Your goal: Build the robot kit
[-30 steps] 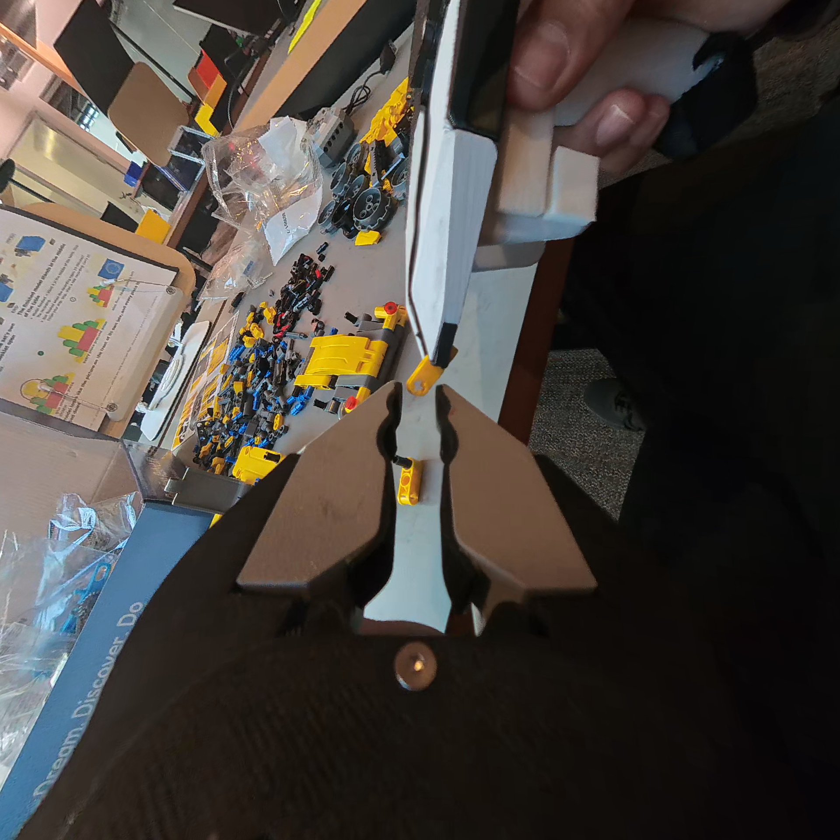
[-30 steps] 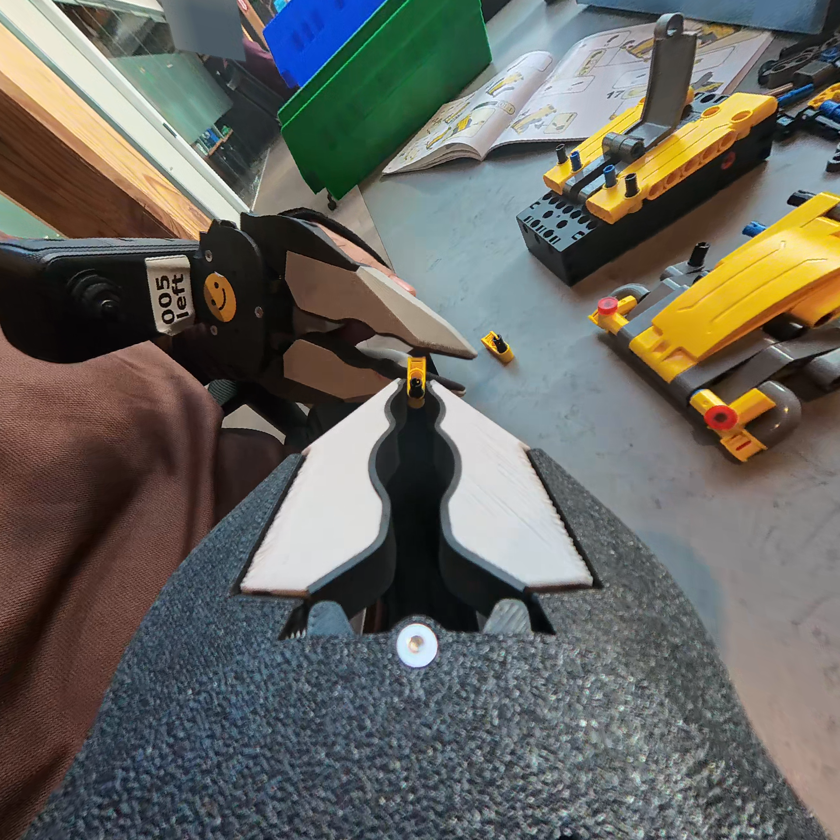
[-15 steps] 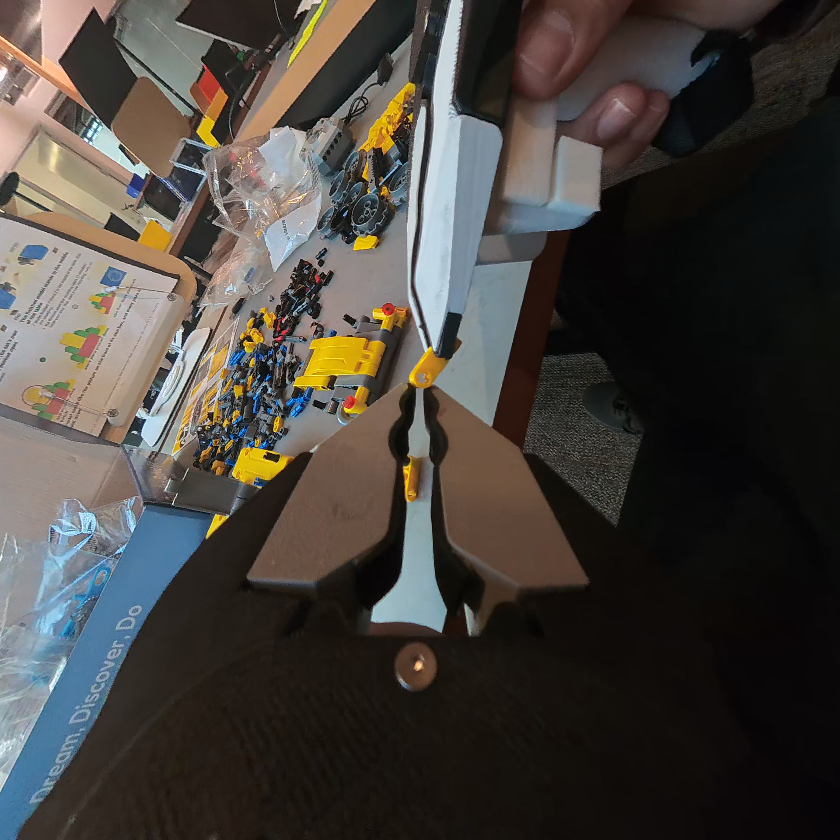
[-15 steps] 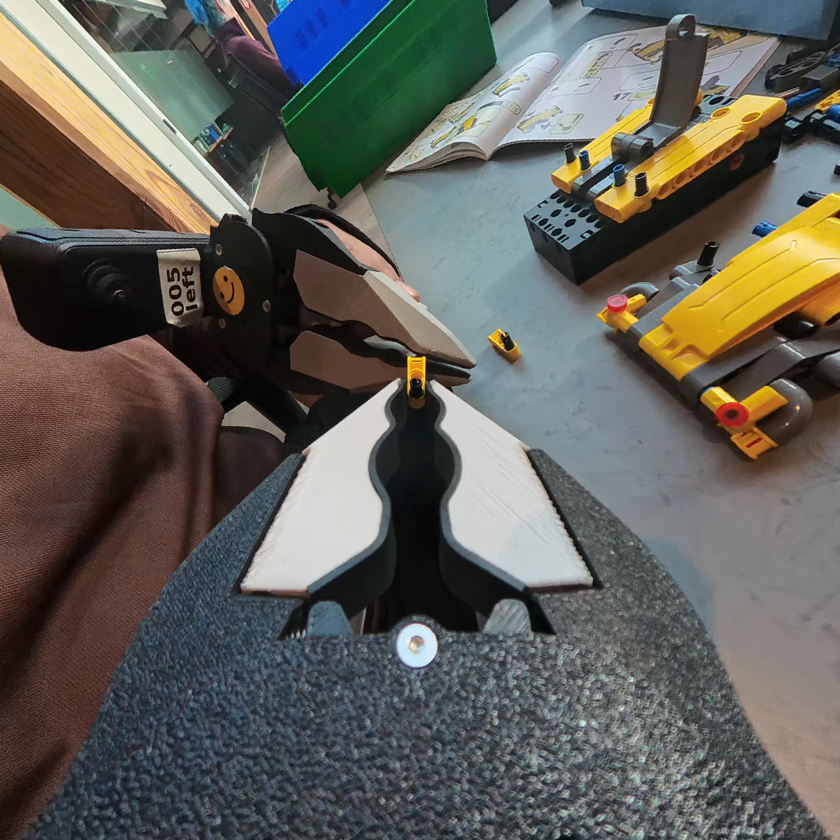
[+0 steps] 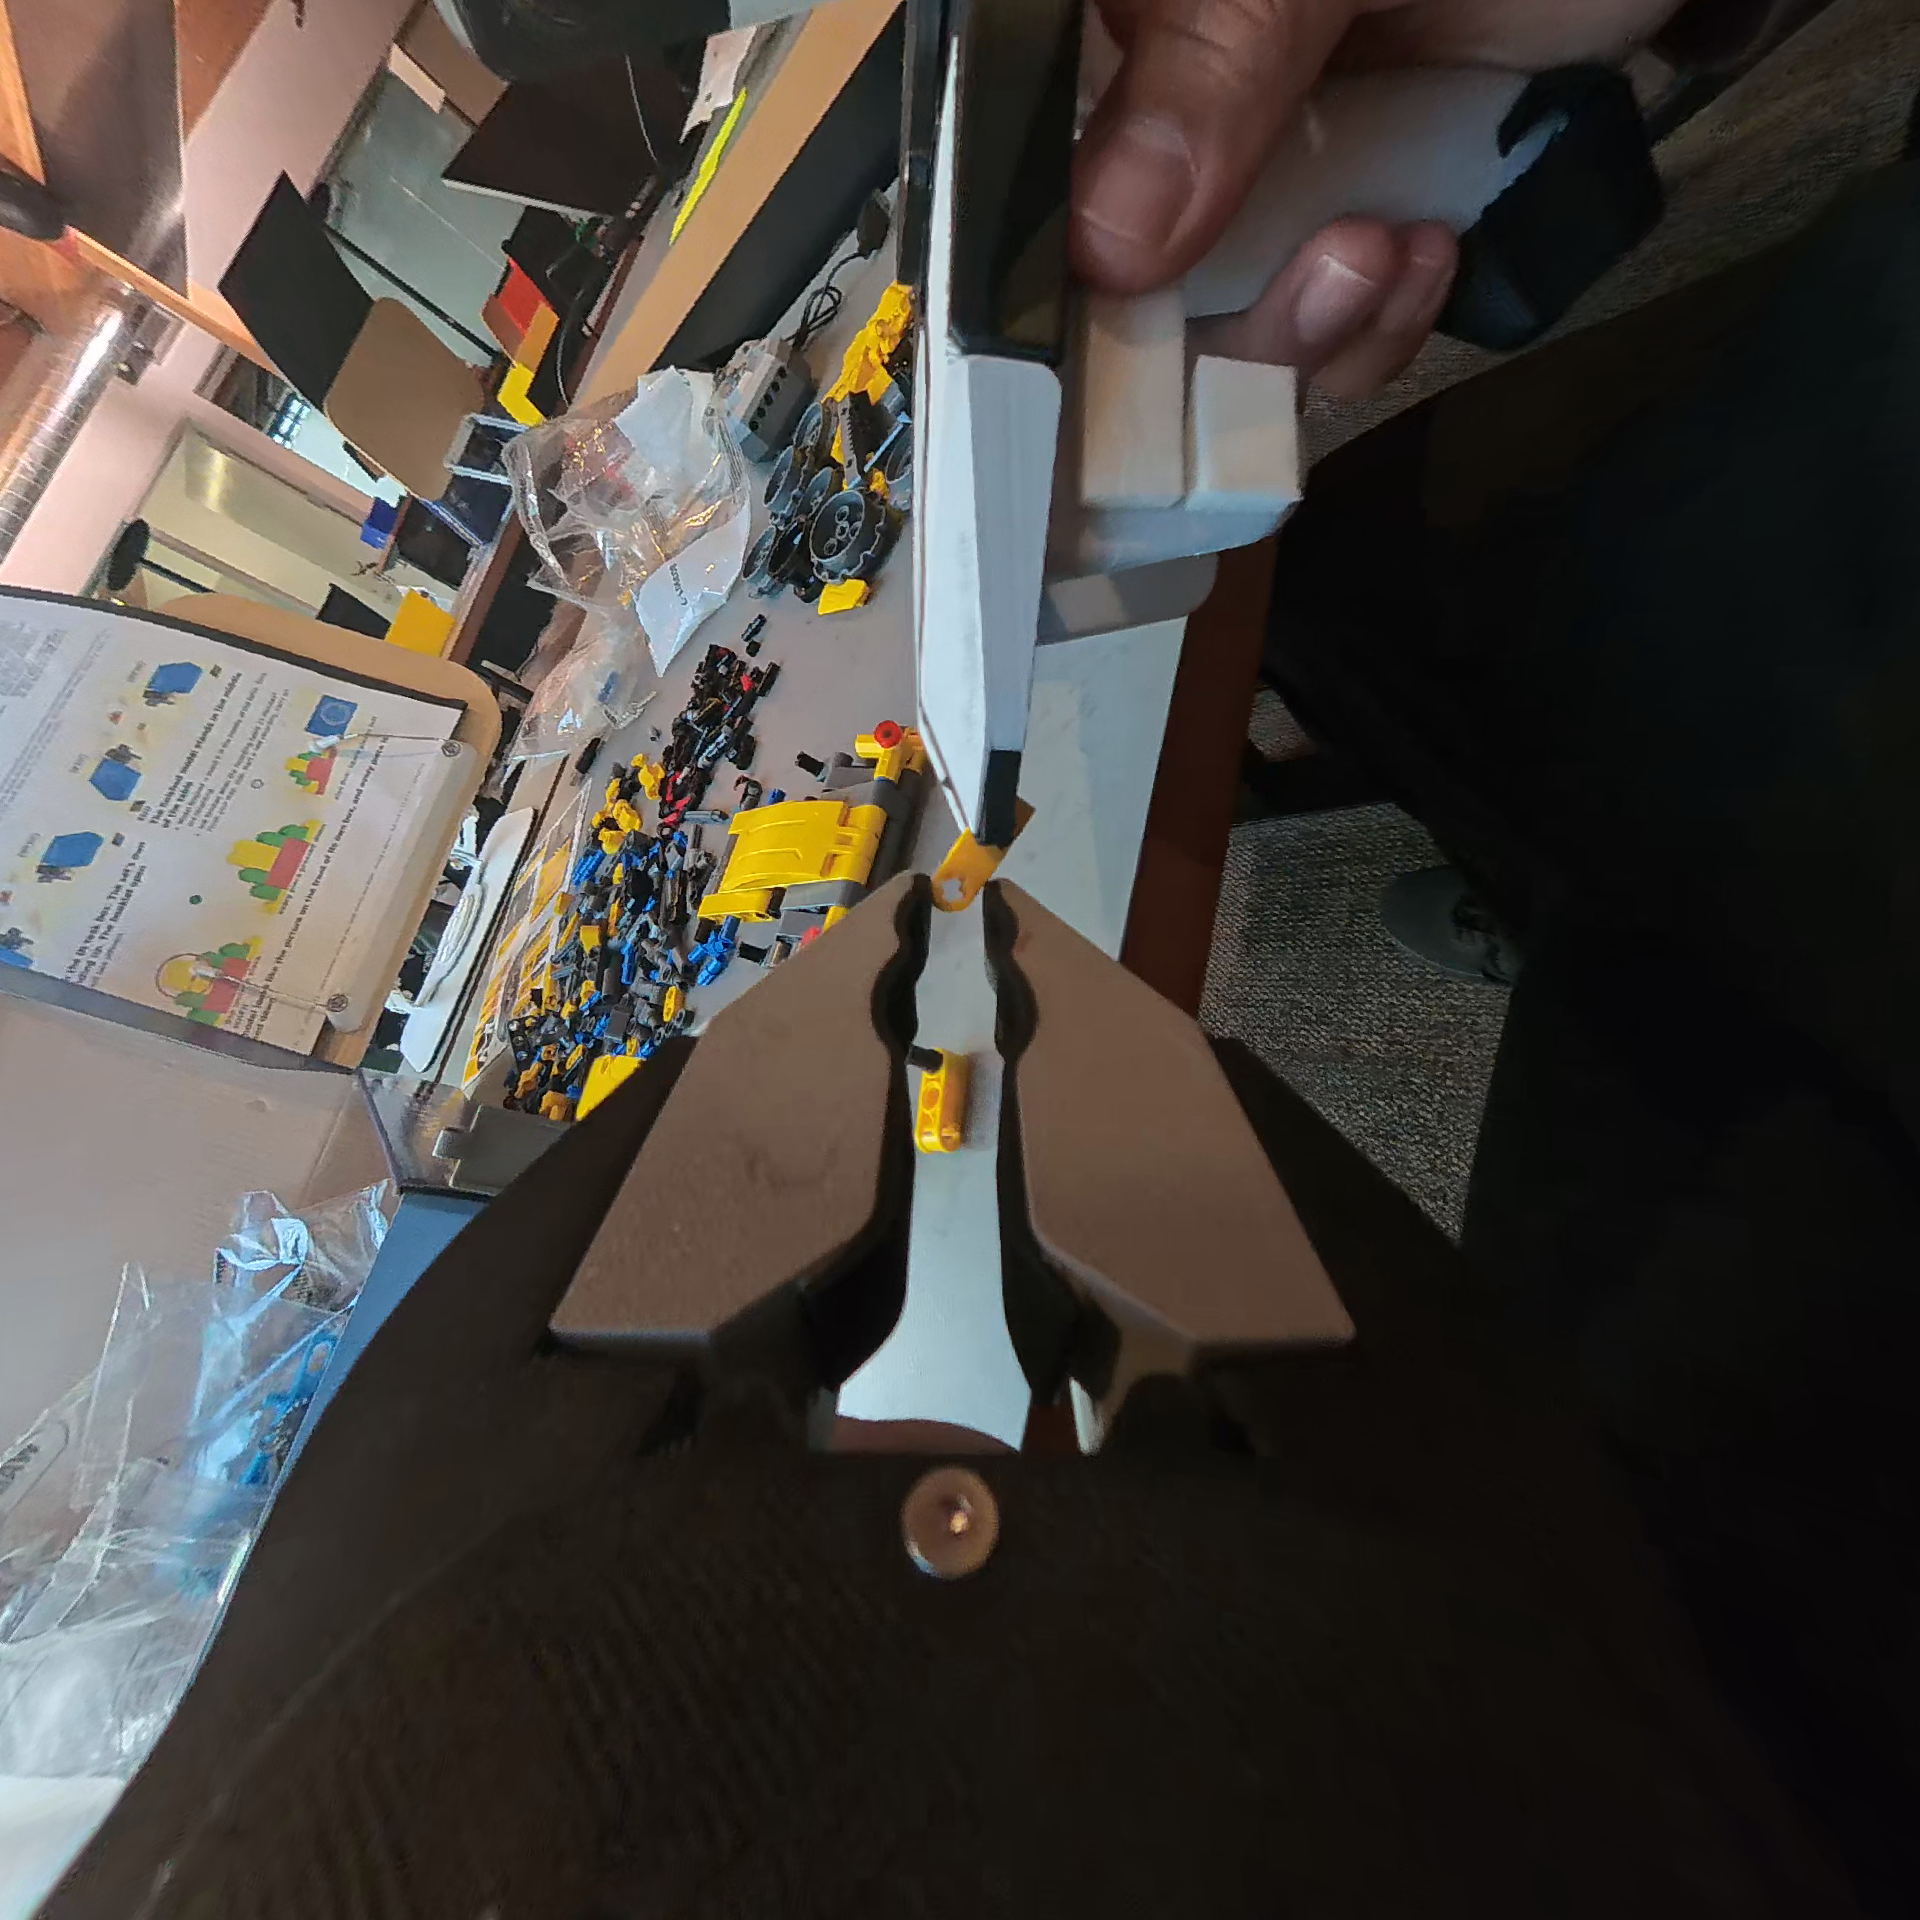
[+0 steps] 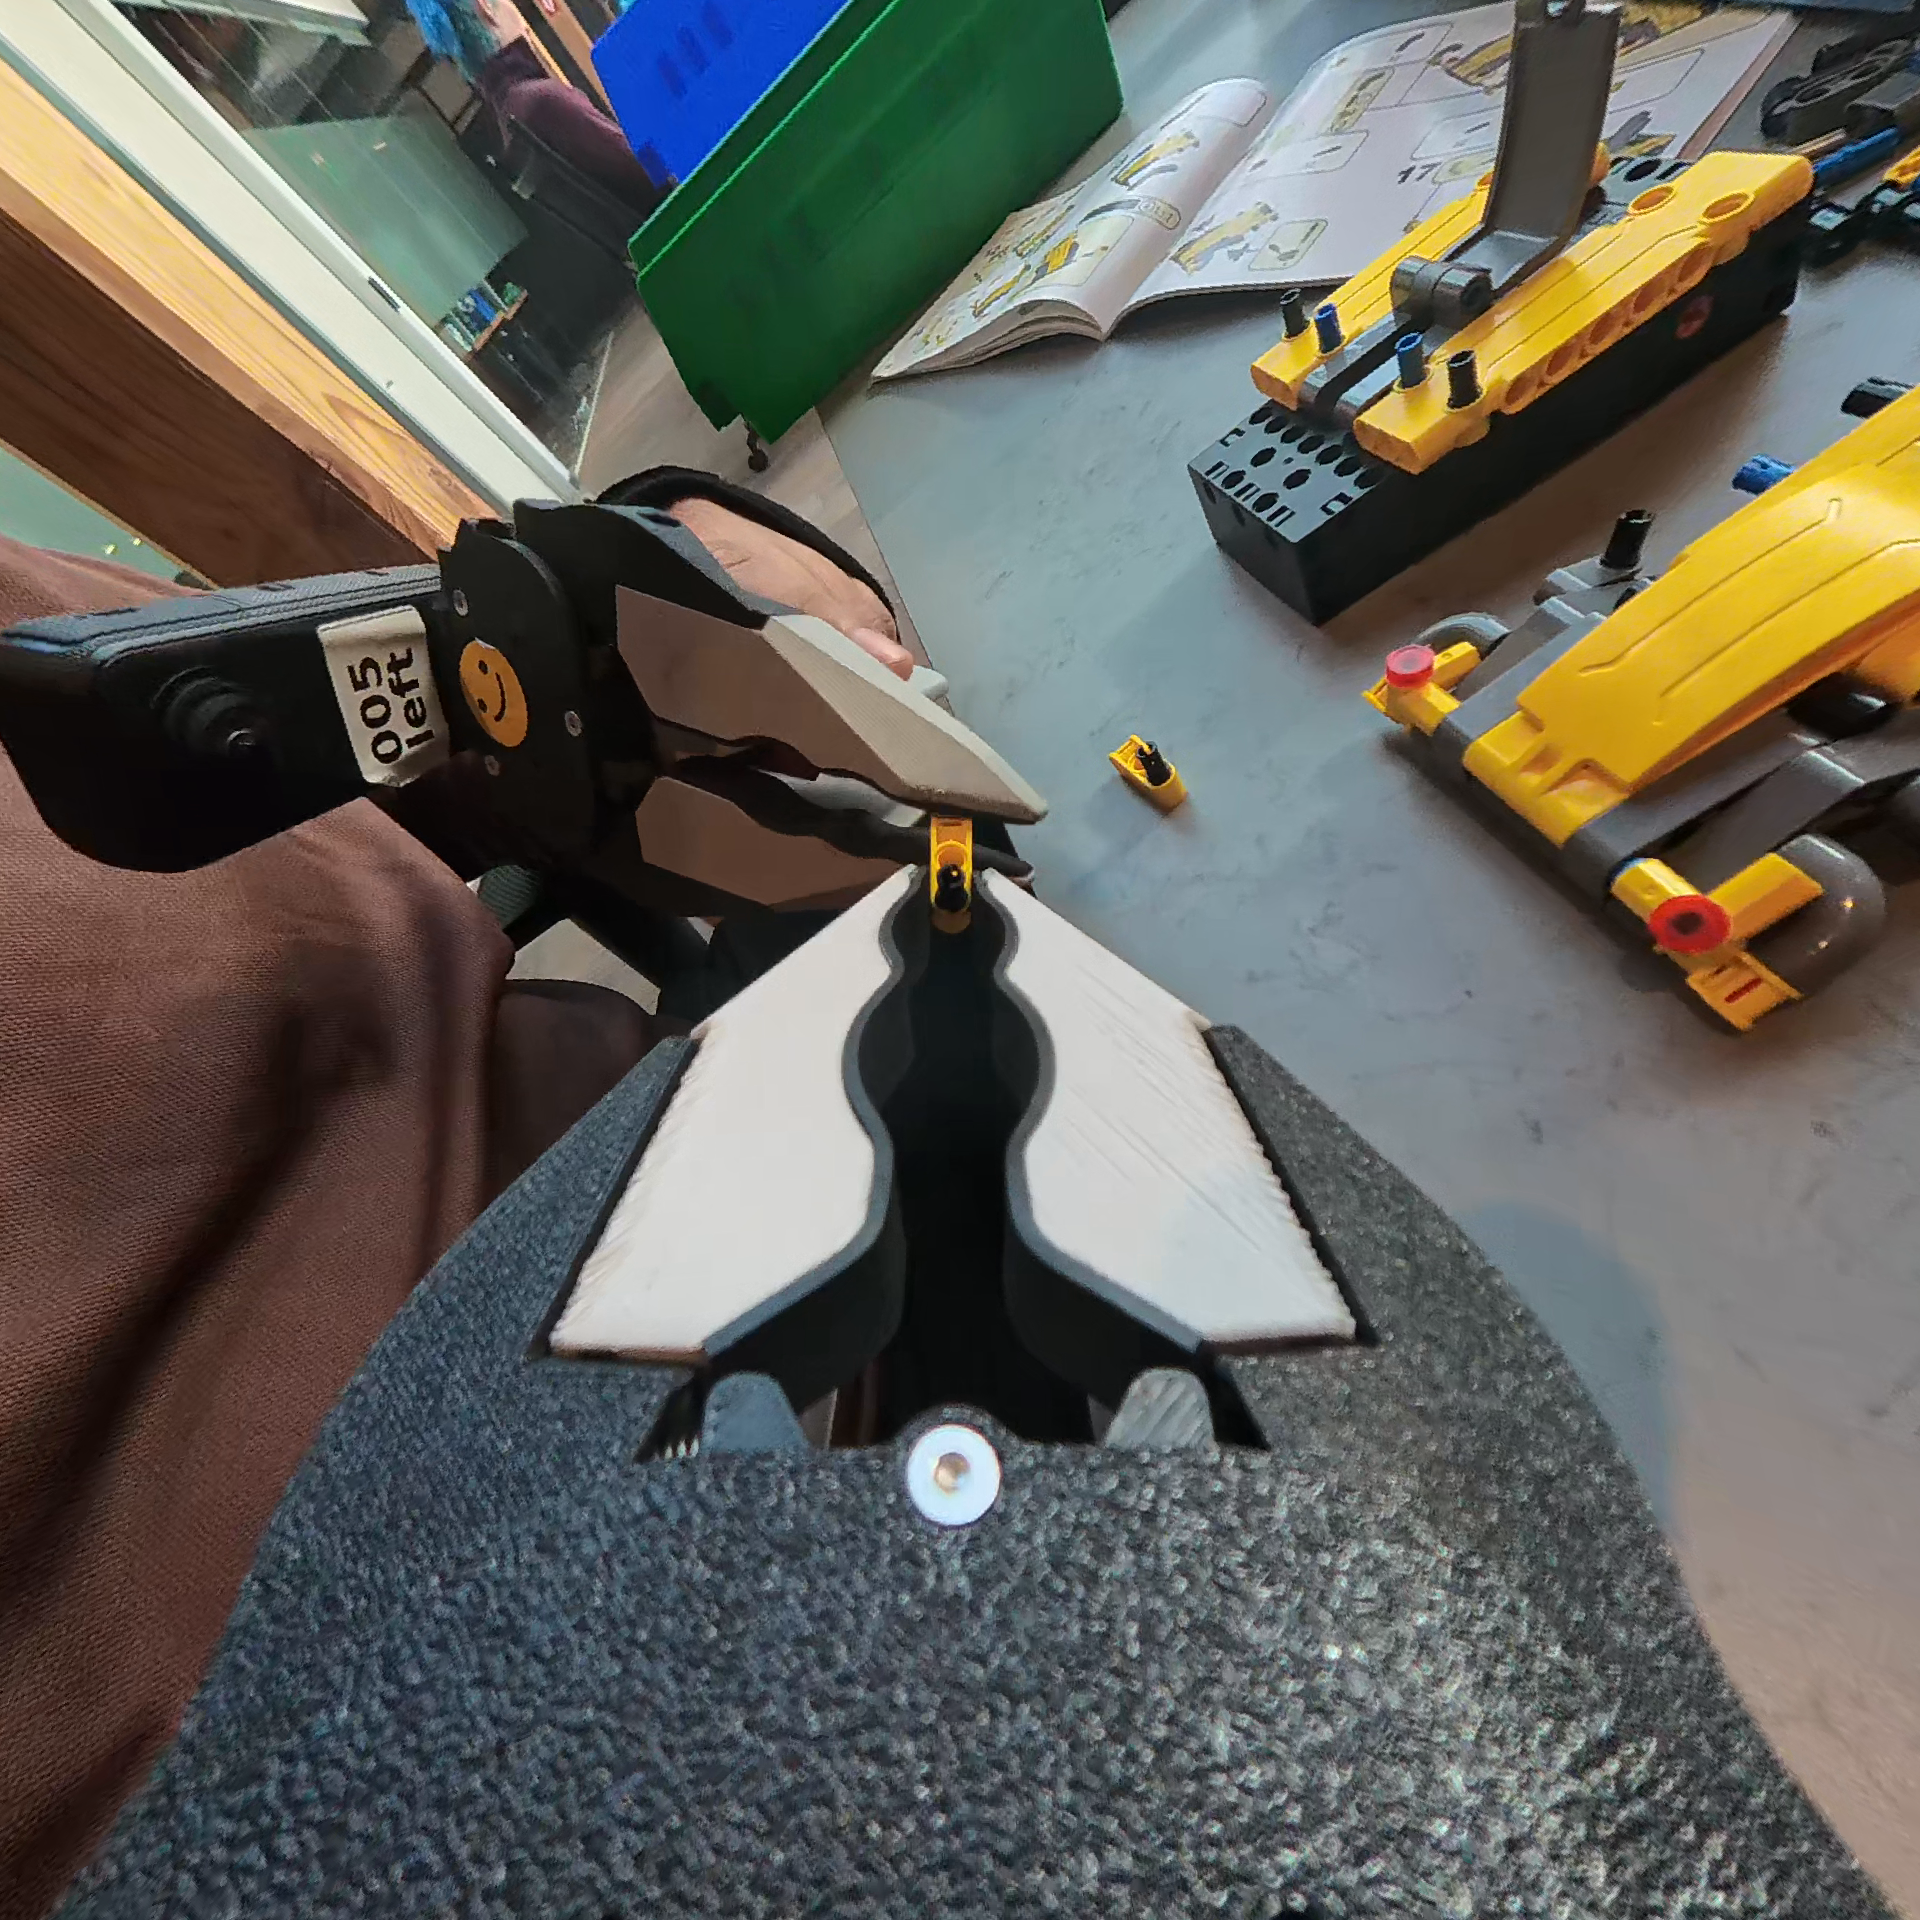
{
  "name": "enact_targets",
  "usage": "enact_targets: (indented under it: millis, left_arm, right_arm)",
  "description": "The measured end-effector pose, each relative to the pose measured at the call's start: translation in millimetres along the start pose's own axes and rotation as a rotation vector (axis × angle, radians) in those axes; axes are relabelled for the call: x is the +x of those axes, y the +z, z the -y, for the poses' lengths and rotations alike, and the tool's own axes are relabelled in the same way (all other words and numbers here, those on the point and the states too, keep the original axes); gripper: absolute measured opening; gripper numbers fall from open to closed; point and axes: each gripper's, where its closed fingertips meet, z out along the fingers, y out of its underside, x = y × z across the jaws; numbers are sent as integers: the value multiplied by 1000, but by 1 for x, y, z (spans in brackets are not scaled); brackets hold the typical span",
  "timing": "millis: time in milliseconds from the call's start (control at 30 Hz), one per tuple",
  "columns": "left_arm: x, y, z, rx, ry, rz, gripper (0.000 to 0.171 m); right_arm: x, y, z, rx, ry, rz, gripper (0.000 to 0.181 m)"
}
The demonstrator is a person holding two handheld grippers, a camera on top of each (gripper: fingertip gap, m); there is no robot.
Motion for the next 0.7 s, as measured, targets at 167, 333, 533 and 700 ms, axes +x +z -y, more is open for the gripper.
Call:
enact_targets:
  millis: [167, 333, 533, 700]
  left_arm:
    - [2, -1, -2, -3, 26, -11, 7]
    - [0, -1, -3, -3, 4, -7, 5]
    - [-2, -1, -5, -7, -8, 9, 4]
    - [-3, -2, -9, -17, -25, 24, 5]
  right_arm:
    - [0, 2, -1, -11, 6, -5, 4]
    - [1, 1, 3, -10, -21, -30, 4]
    - [3, 3, 5, -8, -40, -51, 4]
    - [4, 6, 6, -8, -38, -52, 4]
